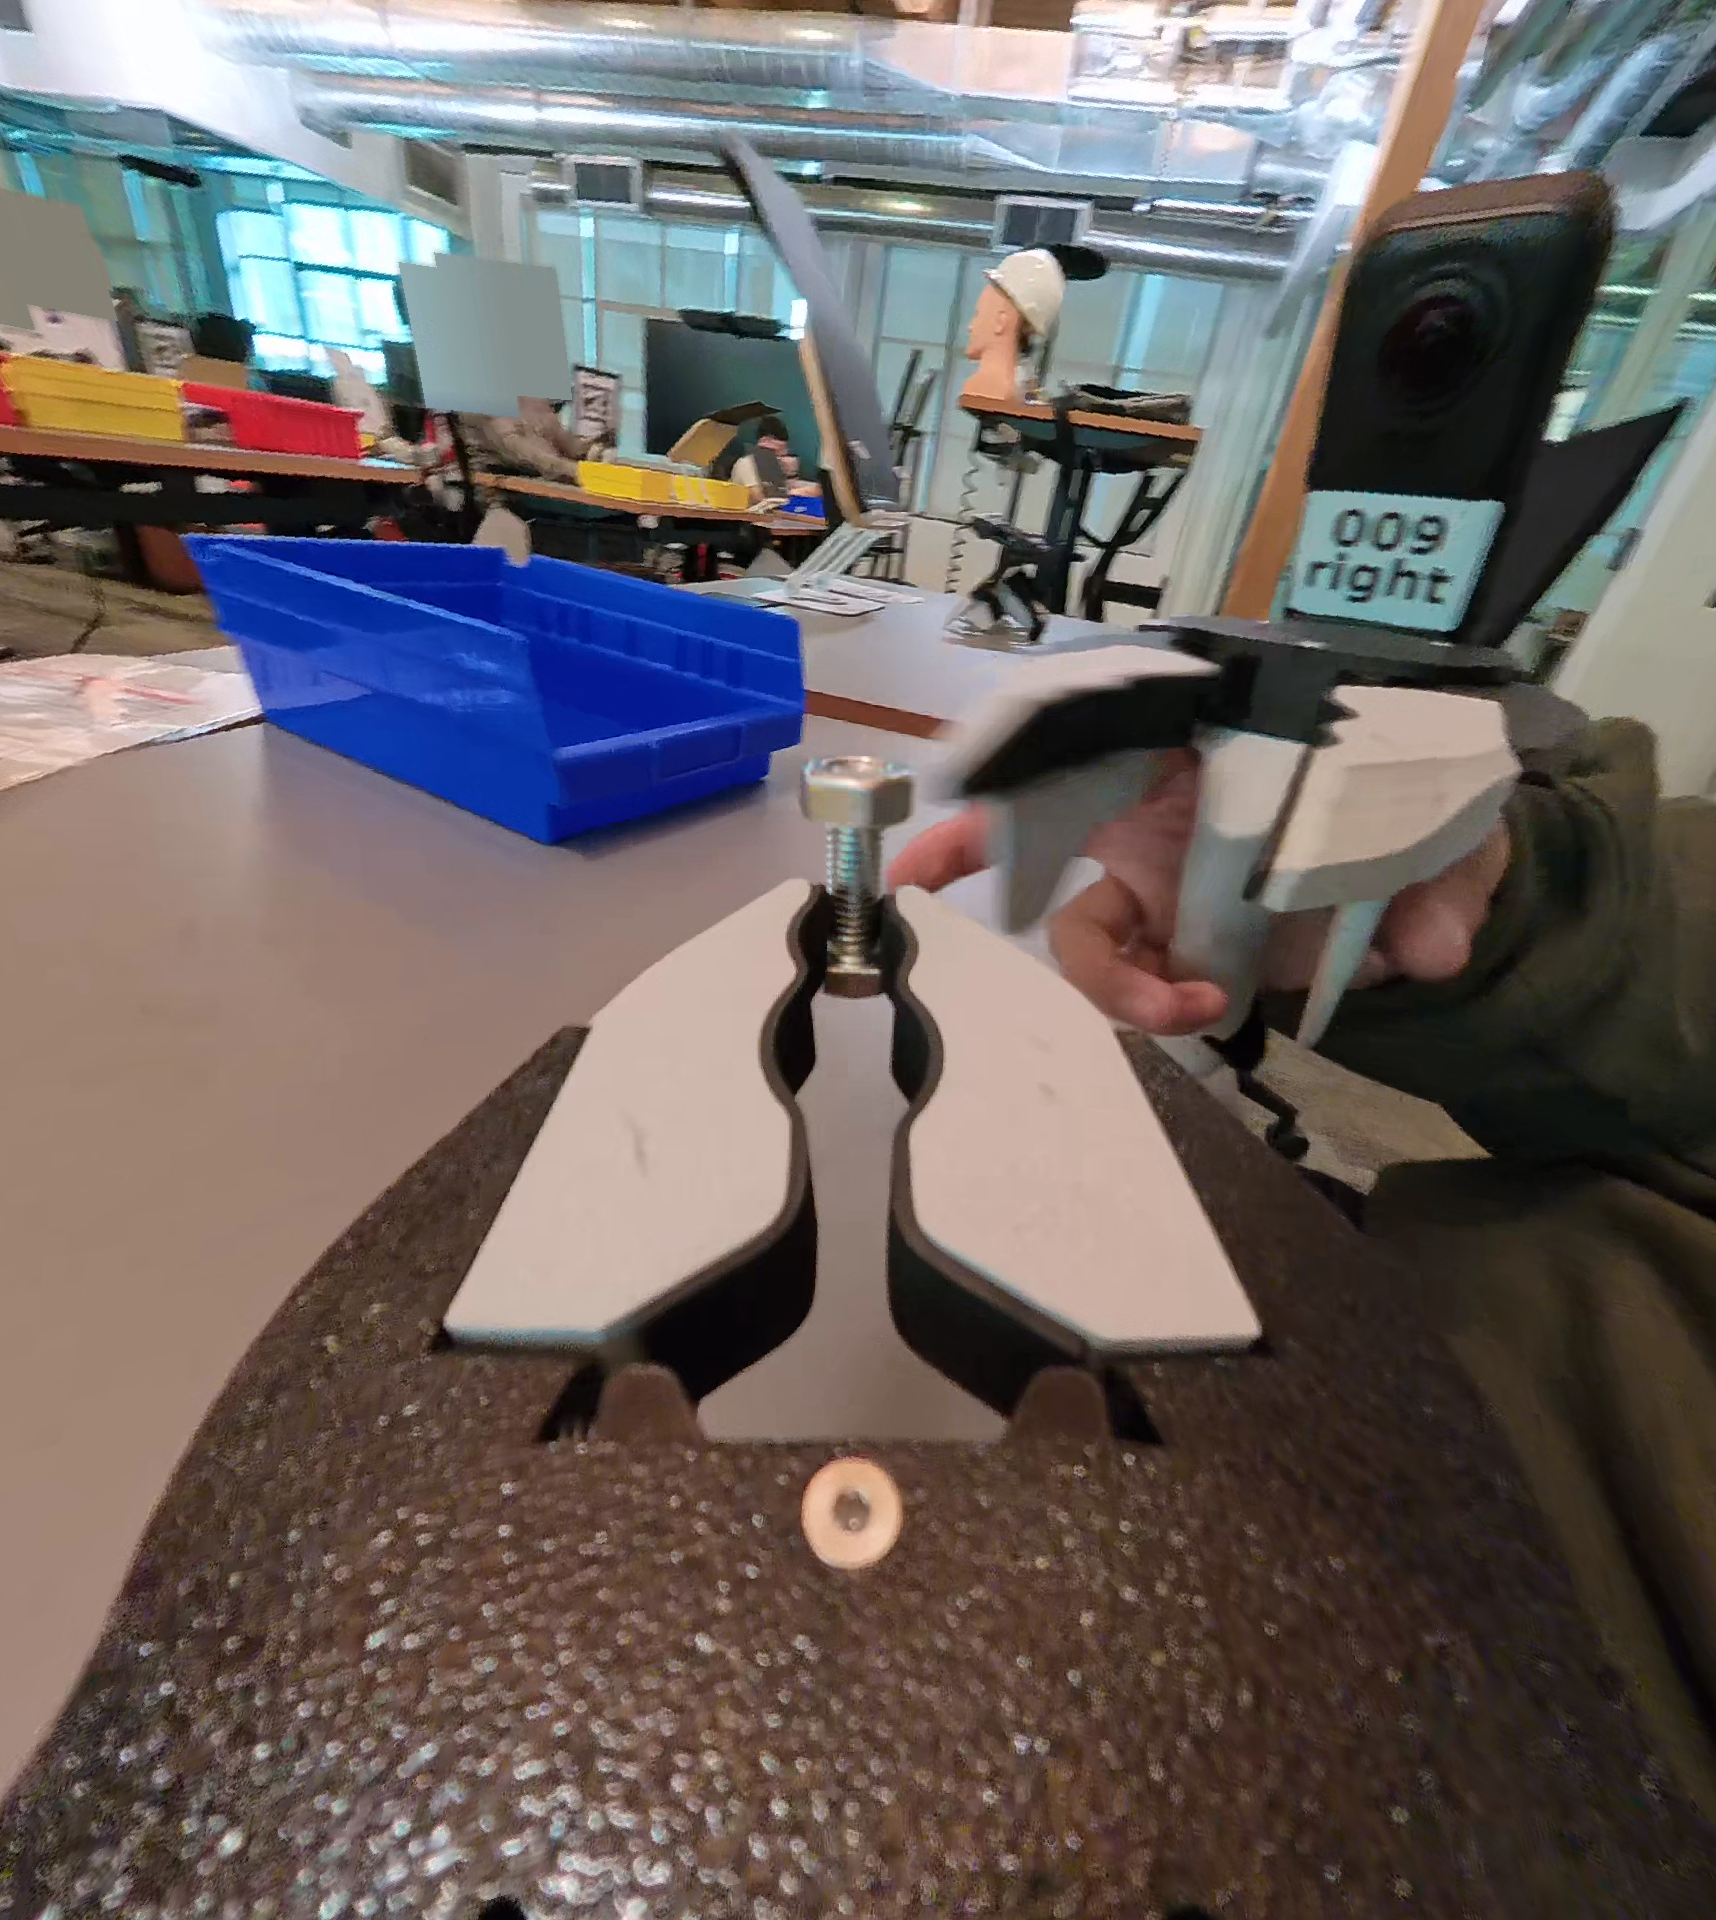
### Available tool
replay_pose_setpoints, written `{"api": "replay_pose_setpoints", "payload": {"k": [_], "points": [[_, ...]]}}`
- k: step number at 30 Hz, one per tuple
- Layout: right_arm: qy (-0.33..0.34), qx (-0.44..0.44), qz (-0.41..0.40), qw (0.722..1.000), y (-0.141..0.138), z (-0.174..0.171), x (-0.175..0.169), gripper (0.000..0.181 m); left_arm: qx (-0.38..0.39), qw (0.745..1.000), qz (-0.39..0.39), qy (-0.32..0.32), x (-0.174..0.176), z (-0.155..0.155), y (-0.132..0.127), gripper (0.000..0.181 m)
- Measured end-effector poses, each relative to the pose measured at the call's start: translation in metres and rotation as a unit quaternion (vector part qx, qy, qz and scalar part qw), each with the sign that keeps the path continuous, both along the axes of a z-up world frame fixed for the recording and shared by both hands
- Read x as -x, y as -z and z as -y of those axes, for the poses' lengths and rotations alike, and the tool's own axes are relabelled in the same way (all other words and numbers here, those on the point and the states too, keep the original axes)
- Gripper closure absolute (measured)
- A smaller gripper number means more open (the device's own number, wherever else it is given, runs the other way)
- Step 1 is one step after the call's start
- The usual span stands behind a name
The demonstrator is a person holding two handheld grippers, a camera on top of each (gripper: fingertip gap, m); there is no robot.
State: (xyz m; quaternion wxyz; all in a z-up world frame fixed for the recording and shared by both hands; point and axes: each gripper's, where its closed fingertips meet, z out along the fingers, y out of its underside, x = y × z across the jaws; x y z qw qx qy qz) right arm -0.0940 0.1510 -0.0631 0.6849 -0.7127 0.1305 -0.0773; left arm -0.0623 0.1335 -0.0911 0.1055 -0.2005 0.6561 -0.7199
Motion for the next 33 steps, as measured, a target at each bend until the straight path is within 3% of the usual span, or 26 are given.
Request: {"api": "replay_pose_setpoints", "payload": {"k": [1, 2, 7, 12, 16, 18, 19, 20, 23, 25, 33], "points": [[-0.036, -0.001, 0.003, 0.999, -0.001, 0.0, 0.009, 0.145, 0.002, 1.0, -0.008, -0.002, -0.002, -0.001, 0.001, 0.172], [-0.062, -0.011, 0.003, 0.998, -0.005, 0.0, 0.017, 0.146, 0.005, 1.0, -0.009, 0.002, -0.001, -0.001, 0.0, 0.172], [0.043, -0.015, -0.002, 0.999, -0.005, 0.012, -0.015, 0.116, -0.008, 1.0, 0.007, 0.024, 0.006, 0.005, 0.001, 0.172], [0.014, -0.02, -0.018, 1.0, 0.0, 0.005, -0.008, 0.12, -0.017, 0.998, 0.015, 0.056, 0.016, 0.012, 0.002, 0.172], [0.008, 0.001, -0.018, 1.0, 0.005, 0.0, -0.004, 0.118, -0.014, 1.0, 0.002, 0.019, 0.005, 0.007, 0.002, 0.172], [-0.008, 0.002, -0.011, 1.0, 0.003, 0.002, 0.0, 0.137, -0.007, 1.0, -0.014, -0.008, -0.003, 0.0, 0.003, 0.172], [-0.057, 0.0, -0.006, 0.998, 0.001, 0.001, 0.013, 0.159, -0.004, 1.0, -0.021, -0.006, -0.004, -0.001, 0.003, 0.172], [-0.069, -0.006, -0.008, 0.998, -0.002, 0.001, 0.017, 0.153, 0.0, 1.0, -0.021, -0.001, -0.003, -0.002, 0.003, 0.172], [0.029, 0.004, 0.009, 1.0, -0.001, 0.007, -0.01, 0.127, -0.006, 1.0, -0.012, 0.01, 0.001, 0.001, 0.003, 0.172], [0.044, 0.014, 0.01, 0.999, 0.005, 0.009, -0.015, 0.118, -0.01, 1.0, -0.006, 0.021, 0.004, 0.004, 0.003, 0.172], [0.005, 0.017, -0.006, 1.0, 0.011, -0.001, -0.003, 0.123, -0.014, 0.999, 0.0, 0.048, 0.011, 0.008, 0.003, 0.172]]}}
